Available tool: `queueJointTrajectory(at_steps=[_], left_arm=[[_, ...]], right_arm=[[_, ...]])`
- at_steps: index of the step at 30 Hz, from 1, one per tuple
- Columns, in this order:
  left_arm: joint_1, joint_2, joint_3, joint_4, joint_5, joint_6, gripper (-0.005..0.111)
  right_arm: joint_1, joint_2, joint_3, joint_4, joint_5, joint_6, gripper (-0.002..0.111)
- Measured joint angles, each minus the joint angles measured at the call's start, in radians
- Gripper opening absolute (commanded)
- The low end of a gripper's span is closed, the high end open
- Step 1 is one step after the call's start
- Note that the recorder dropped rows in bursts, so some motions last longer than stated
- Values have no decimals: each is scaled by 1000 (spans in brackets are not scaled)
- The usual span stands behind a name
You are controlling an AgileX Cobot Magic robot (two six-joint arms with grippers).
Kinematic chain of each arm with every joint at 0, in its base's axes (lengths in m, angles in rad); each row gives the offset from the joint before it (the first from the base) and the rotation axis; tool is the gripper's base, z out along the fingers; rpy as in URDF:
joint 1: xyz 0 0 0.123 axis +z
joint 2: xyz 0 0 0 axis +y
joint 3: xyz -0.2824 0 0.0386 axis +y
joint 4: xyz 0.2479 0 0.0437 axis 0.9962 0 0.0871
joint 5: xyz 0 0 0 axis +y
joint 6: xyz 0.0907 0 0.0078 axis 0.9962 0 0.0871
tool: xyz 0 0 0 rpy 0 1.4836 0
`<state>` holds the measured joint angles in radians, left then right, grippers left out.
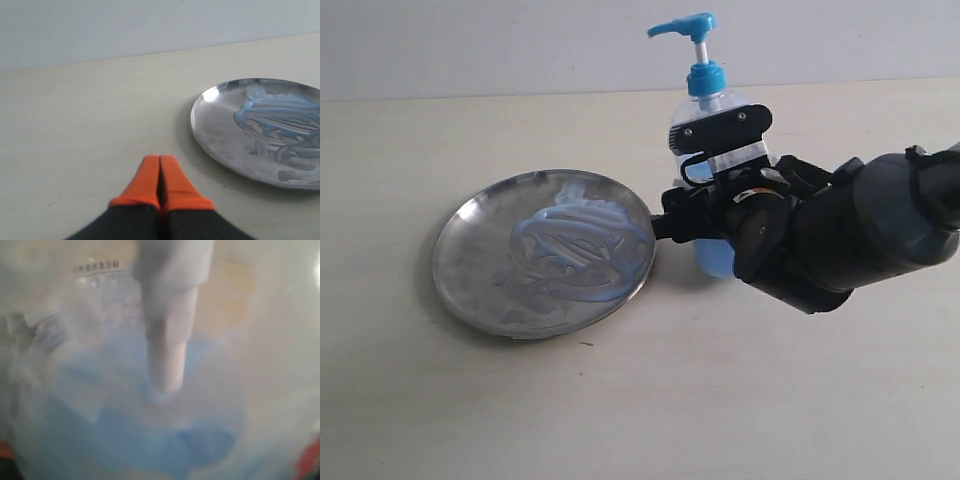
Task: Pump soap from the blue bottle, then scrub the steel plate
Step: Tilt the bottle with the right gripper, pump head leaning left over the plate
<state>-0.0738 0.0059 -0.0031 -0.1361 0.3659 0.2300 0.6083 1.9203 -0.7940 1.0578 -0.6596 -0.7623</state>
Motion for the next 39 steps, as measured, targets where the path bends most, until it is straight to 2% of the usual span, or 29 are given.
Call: queueJointTrajectory(at_steps=[21,25,31,39], left_arm=[[0,0,0,0,0,0,0],[0,0,0,0,0,0,0],[0,0,0,0,0,0,0],[0,0,0,0,0,0,0]], right_arm=[[0,-23,0,42,65,-60,0],[-2,-18,3,-48,51,43,0],[-2,-29,169,-372,-104,372,0],[-4,-29,181,-496,-104,390,0]])
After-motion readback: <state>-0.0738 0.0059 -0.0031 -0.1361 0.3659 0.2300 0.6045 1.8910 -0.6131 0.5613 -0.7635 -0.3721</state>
